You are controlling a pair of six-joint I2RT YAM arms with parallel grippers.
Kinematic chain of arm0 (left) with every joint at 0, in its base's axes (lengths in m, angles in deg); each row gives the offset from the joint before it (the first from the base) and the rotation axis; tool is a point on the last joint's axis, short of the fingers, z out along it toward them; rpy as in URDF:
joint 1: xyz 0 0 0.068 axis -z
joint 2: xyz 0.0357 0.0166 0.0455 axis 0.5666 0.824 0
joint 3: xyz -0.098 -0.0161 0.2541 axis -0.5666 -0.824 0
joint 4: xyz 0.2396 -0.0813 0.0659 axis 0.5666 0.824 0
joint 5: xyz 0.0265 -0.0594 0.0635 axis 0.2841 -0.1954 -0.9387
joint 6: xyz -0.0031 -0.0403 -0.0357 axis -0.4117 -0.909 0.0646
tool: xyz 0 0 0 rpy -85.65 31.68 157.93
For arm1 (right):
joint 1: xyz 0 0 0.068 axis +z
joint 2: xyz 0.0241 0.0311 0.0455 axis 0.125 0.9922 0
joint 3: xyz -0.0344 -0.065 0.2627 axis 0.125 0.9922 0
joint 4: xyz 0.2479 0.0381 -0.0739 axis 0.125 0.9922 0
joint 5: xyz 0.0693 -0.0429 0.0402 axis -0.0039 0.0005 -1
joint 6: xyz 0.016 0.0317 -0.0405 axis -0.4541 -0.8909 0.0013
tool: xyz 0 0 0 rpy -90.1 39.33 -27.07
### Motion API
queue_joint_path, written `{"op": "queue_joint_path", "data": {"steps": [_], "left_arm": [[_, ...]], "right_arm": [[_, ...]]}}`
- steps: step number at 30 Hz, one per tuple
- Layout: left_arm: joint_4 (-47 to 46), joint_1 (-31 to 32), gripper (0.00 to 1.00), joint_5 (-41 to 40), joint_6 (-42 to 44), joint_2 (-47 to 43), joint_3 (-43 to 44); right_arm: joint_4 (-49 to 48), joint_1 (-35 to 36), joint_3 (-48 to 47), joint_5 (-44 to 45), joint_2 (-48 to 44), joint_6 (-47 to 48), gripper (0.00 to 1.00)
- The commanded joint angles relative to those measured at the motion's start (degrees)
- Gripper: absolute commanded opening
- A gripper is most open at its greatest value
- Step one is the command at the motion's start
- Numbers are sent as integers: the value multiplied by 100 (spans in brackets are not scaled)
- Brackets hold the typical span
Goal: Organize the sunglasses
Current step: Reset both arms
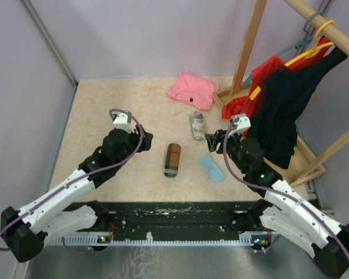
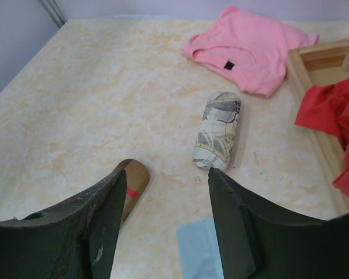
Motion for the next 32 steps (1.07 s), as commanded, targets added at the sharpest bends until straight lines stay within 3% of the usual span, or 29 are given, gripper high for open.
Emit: {"op": "queue_joint_path", "data": {"steps": [1,7,11,13,19,27,32], "left_arm": [[-132,-29,68,-640,-50,-545,-320],[-75,-29,82,-939,-306,-1333,-931],[-381,-29,99,-1142,-500,-1894,-1763],[-353,-29,100,-1213,-691,-2190,-2009],[-300,-29,100,-1306,-753,-2716,-2456],[-442,-29,100,-1321,-120,-3366,-2810],[-144,-29,100,-1667,-359,-3518,-2738]], "right_arm": [[-55,7,348,96,-915,630,62],[-186,7,1205,-3,-2496,727,86],[-38,8,1838,339,-3752,479,88],[91,9,2086,453,-4415,366,89],[487,19,1876,127,-4113,366,90],[721,21,1875,427,-4406,491,91],[651,15,1939,678,-4479,477,91]]}}
